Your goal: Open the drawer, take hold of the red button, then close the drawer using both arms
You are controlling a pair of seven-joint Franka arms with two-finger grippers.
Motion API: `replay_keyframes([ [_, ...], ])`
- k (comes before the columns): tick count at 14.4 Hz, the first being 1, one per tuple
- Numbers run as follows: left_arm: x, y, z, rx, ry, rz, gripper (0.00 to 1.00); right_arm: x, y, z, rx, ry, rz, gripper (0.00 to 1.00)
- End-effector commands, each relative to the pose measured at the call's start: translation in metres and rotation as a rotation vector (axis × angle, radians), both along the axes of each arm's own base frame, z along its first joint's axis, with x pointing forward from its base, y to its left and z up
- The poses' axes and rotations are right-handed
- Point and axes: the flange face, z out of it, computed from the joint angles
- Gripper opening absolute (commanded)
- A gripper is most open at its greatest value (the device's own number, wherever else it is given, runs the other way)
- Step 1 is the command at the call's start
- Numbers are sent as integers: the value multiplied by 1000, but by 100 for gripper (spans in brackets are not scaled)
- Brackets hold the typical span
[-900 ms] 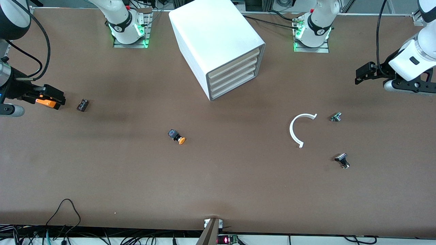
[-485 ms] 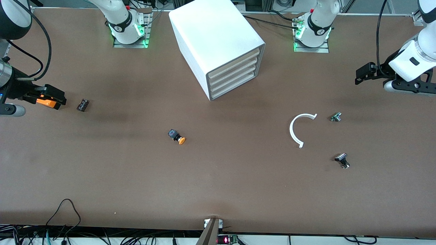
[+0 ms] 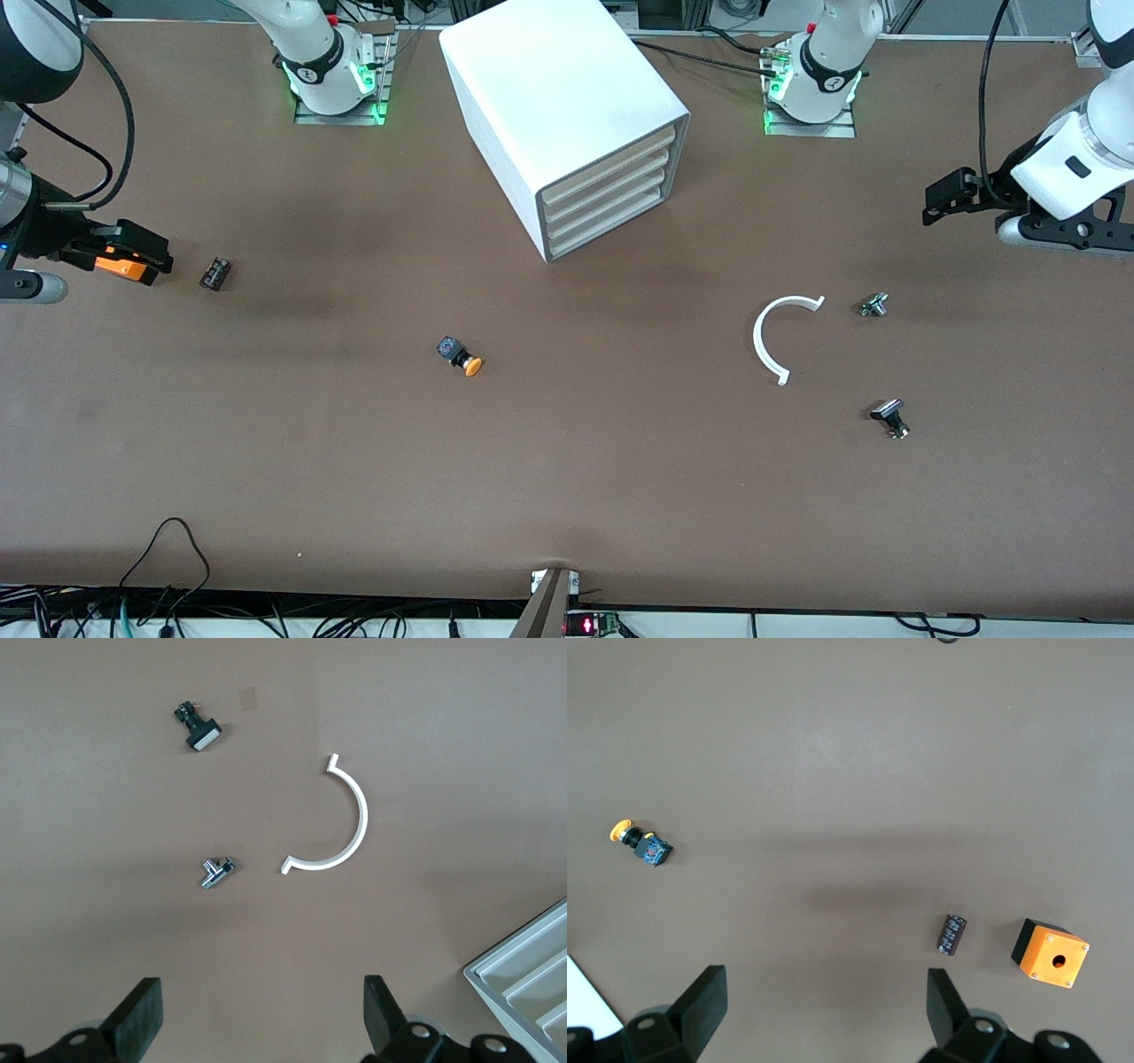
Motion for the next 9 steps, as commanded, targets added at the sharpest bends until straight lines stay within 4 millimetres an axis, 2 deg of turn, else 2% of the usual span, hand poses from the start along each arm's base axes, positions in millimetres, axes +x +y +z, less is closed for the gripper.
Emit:
replay_keyframes([
  [1, 13, -5, -11, 14, 33, -29, 100, -3, 2, 3, -8, 3, 8, 100],
  [3, 21, -7, -28, 6, 59, -40, 100, -3, 2, 3, -8, 3, 8, 100],
  [5, 37, -19, -43, -8, 77, -60, 100, -3, 2, 3, -8, 3, 8, 100],
  [7, 49, -16, -39, -18, 71, -59, 100, -3, 1, 2, -9, 5, 6, 100],
  [9, 55, -8, -48, -37, 94, -42, 100, -2, 1, -2, -3, 11, 6, 100],
])
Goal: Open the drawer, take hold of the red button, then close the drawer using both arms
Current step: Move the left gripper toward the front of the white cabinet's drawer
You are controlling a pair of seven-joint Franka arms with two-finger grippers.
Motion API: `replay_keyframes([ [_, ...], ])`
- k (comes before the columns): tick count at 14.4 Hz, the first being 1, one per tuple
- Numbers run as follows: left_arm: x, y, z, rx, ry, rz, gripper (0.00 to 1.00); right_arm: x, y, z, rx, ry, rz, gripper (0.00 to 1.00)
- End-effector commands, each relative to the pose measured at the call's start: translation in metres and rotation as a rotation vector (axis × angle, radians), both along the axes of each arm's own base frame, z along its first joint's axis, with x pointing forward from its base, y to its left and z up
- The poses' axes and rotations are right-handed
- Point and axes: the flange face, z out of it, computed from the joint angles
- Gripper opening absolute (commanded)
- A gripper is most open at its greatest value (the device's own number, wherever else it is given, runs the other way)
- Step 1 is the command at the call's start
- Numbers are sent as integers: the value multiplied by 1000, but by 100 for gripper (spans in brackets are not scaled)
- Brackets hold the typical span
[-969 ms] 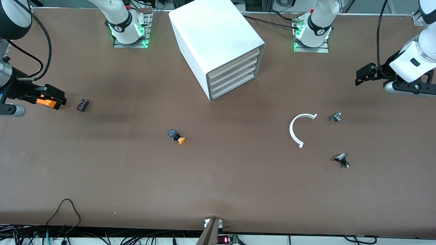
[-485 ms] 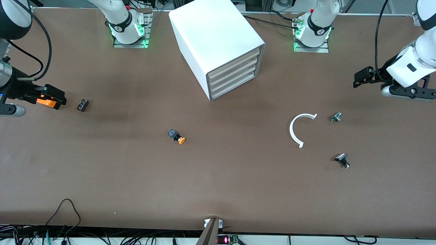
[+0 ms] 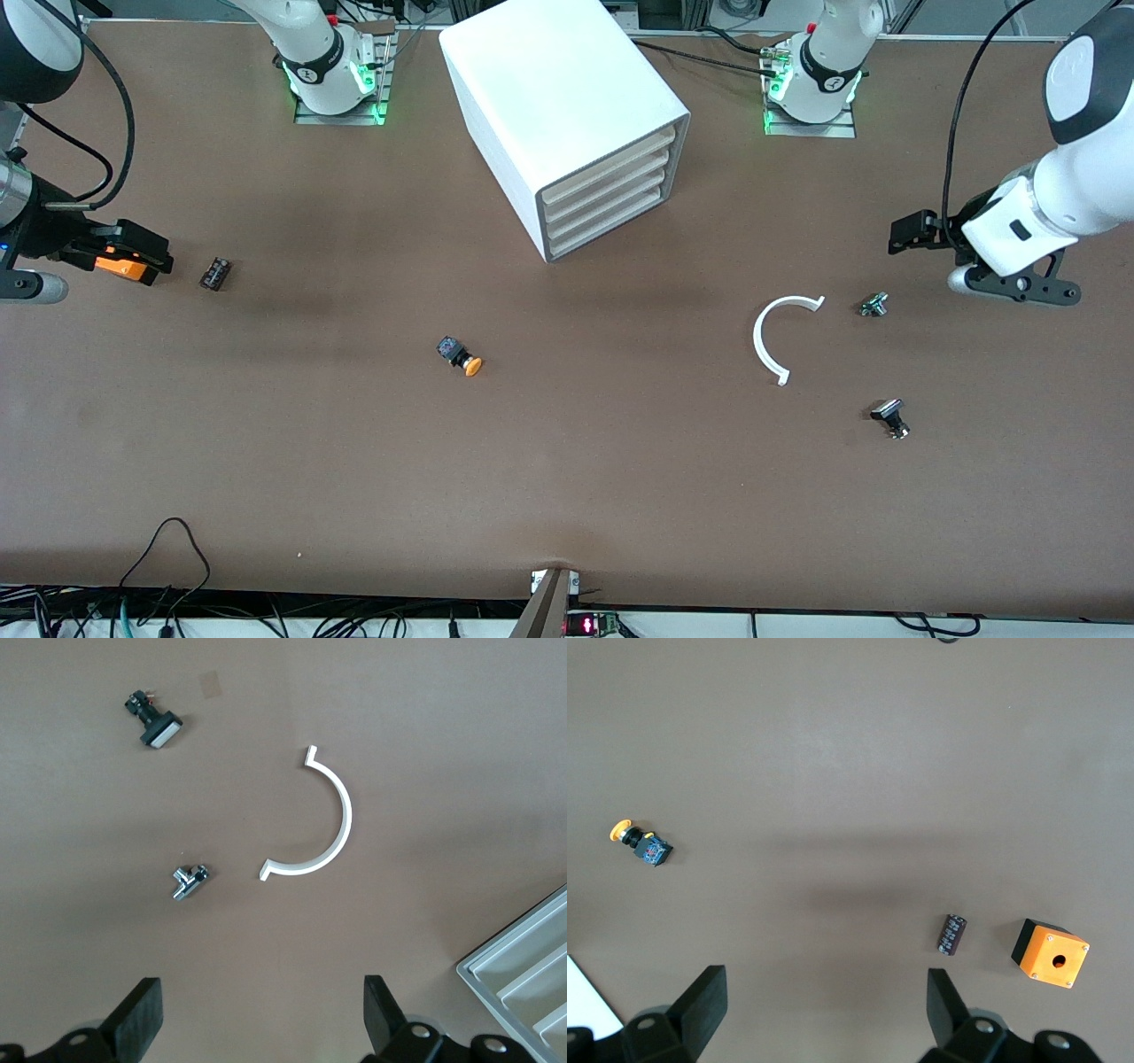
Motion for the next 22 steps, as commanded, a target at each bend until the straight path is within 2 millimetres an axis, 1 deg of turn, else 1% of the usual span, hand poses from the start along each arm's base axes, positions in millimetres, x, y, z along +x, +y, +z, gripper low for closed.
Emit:
replay_keyframes([
  [1, 11, 7, -7, -5, 51, -5, 100, 0, 2, -6, -3, 17, 2, 100],
  [2, 9, 1, -17, -6, 99, -19, 100, 1, 2, -11, -5, 27, -10, 100],
  [3, 12, -3, -33, -26, 148, -24, 100, 1, 2, -15, -3, 34, -12, 100],
  [4, 16, -6, -55, -72, 189, -20, 100, 1, 3, -16, -3, 37, -11, 100],
  [5, 20, -7, -80, -105, 233, -22, 100, 1, 3, -16, -3, 38, -11, 100],
  [6, 25, -8, -108, -130, 284, -15, 100, 2, 3, -21, -4, 46, -9, 100],
  [7, 28, -10, -135, -188, 329, 3, 100, 7, 6, -34, -4, 65, -6, 100],
  [8, 30, -13, -154, -265, 366, 32, 100, 10, 13, -43, -7, 81, 3, 100],
  [9, 30, -20, -174, -337, 407, 58, 100, 13, 22, -52, -11, 94, 15, 100],
  [10, 27, -25, -195, -389, 454, 80, 100, 14, 29, -58, -13, 100, 26, 100],
  [11, 25, -35, -211, -445, 493, 95, 100, 18, 31, -63, -14, 97, 28, 100],
  [12, 22, -44, -225, -498, 527, 113, 100, 20, 34, -68, -14, 103, 34, 100],
  [13, 21, -53, -234, -552, 553, 131, 100, 24, 38, -76, -17, 105, 40, 100],
  [16, 5, -91, -268, -675, 661, 147, 100, 38, 50, -97, -21, 76, 71, 100],
  [17, -4, -111, -276, -704, 681, 107, 100, 43, 55, -101, -22, 53, 78, 100],
  [18, -10, -124, -283, -739, 675, 42, 100, 46, 58, -104, -23, 40, 82, 100],
  [19, -20, -138, -290, -771, 675, -25, 100, 48, 68, -114, -28, 47, 98, 100],
  [20, -29, -146, -297, -822, 681, -46, 100, 48, 84, -121, -34, 57, 120, 100],
  [21, -41, -152, -306, -875, 697, -30, 100, 46, 105, -130, -51, 68, 148, 100],
  [22, -50, -156, -315, -921, 699, -19, 100, 45, 120, -138, -64, 78, 172, 100],
])
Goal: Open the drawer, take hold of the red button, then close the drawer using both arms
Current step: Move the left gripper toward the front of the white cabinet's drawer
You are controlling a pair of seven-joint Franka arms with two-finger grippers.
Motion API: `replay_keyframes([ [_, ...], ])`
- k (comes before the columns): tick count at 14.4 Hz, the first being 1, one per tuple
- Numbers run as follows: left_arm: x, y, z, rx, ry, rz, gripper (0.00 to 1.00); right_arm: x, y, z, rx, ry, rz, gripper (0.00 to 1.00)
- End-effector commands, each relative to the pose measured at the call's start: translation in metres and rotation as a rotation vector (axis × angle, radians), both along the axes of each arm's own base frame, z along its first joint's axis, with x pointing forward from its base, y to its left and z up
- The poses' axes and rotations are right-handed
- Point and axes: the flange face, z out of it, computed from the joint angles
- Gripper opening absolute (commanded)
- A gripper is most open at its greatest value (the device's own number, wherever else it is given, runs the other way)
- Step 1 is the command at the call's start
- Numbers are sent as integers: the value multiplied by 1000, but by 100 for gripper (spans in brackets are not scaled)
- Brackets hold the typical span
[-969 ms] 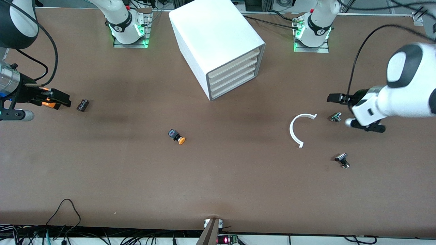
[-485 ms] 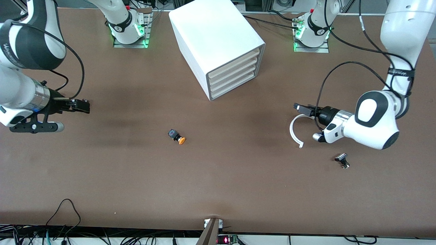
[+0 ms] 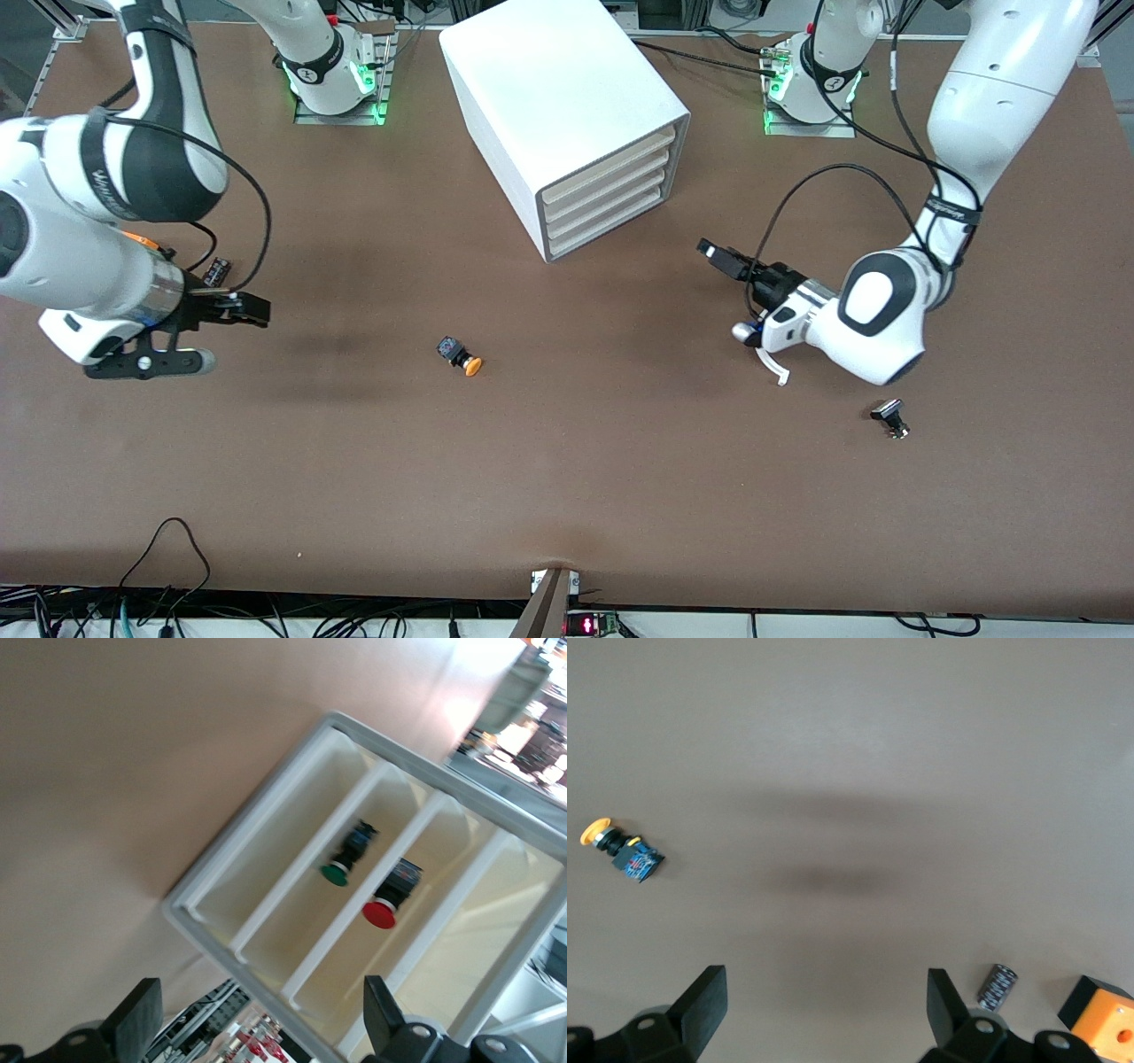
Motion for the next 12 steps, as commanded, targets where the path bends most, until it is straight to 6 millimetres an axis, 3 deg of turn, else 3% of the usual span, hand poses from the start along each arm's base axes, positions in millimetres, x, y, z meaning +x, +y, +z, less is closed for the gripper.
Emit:
replay_keyframes([
  [1, -29, -5, -23, -139, -12, 39, 100, -2, 36, -10, -41, 4, 57, 100],
  [6, -84, -38, -57, -316, -29, 55, 99, -2, 38, -8, -27, 3, 85, 100],
  [12, -123, -62, -59, -411, -37, 17, 95, -4, 65, 22, 86, -30, 92, 100],
])
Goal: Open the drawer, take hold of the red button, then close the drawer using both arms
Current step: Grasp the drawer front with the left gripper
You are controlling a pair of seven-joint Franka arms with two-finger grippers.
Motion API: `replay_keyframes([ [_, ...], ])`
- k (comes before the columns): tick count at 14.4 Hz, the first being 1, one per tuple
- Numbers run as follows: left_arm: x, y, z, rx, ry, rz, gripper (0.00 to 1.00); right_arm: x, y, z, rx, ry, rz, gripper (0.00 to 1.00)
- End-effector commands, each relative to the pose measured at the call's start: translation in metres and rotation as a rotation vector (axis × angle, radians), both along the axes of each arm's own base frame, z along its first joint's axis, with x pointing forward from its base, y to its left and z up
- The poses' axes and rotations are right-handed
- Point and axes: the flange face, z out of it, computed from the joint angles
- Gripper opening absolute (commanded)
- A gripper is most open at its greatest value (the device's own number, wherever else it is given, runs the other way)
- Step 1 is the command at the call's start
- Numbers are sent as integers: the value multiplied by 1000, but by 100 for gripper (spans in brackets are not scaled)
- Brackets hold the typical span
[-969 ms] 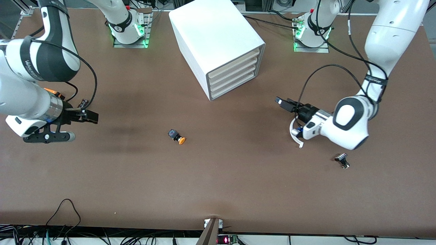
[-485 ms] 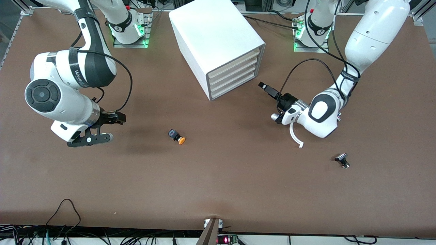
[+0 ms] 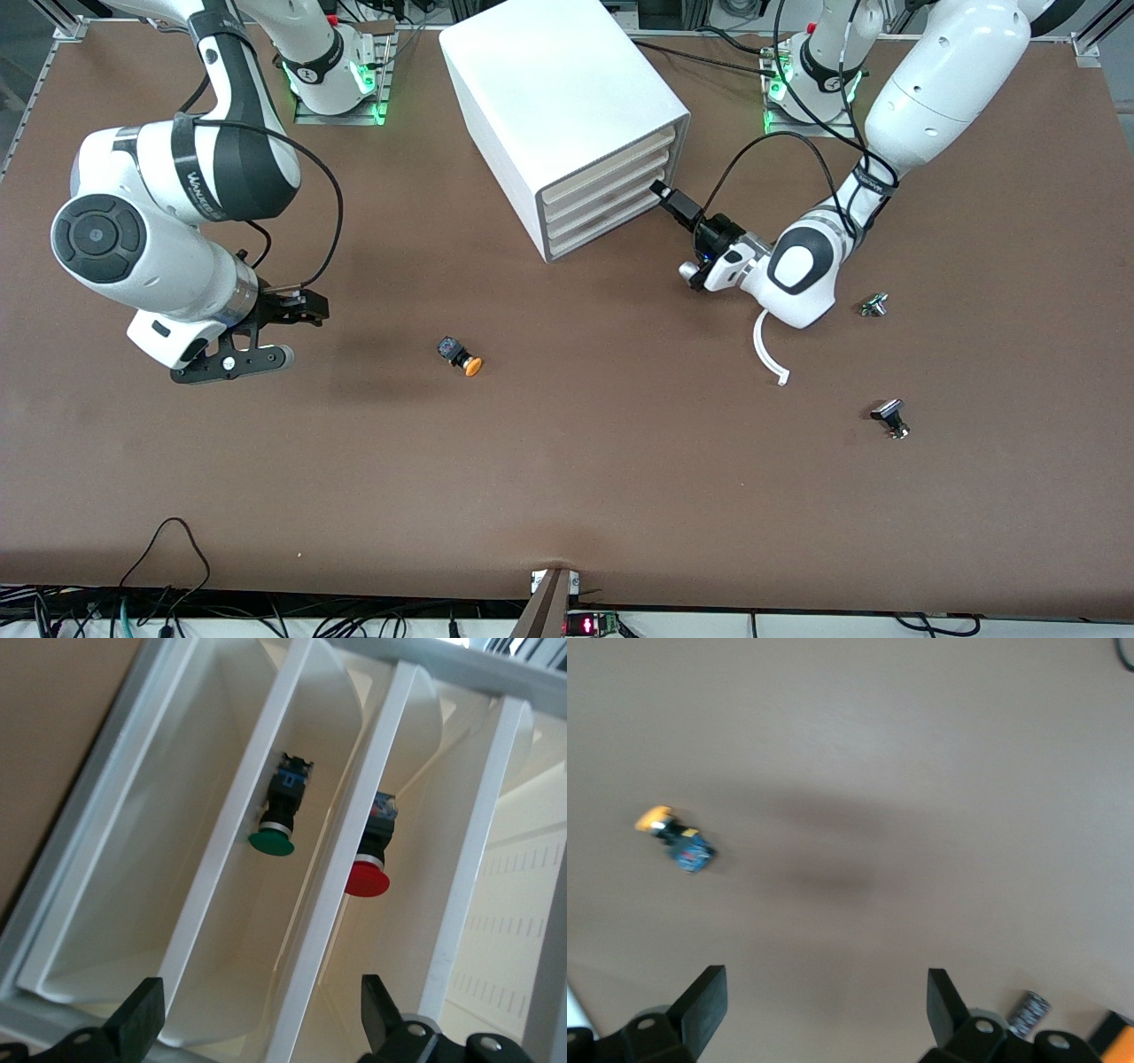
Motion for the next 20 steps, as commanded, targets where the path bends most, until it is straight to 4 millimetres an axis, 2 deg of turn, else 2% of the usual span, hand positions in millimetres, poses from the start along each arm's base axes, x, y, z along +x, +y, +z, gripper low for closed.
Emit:
replay_keyframes([
  [1, -17, -1, 7, -59, -42, 22, 95, -3, 8, 16, 70, -3, 3, 100],
  [3, -25, 0, 13, -67, -55, 17, 95, 0, 2, 16, 131, 2, -19, 100],
  [5, -24, -3, 26, -71, -80, 9, 95, 2, -7, 11, 175, 22, 14, 100],
  [8, -21, -8, 41, -75, -111, 3, 92, 2, -7, 13, 173, 20, 56, 100],
  [9, -25, -10, 42, -76, -108, 7, 91, 0, 0, 14, 168, 17, 65, 100],
  [14, -31, -13, 32, -61, -134, 21, 86, -1, -2, 15, 168, 20, 61, 100],
  [17, -35, -18, 27, -43, -142, 19, 80, 0, -3, 13, 165, 27, 63, 100],
  [20, -44, -27, 27, -56, -122, 27, 65, -3, -1, 14, 172, 38, 65, 100],
])
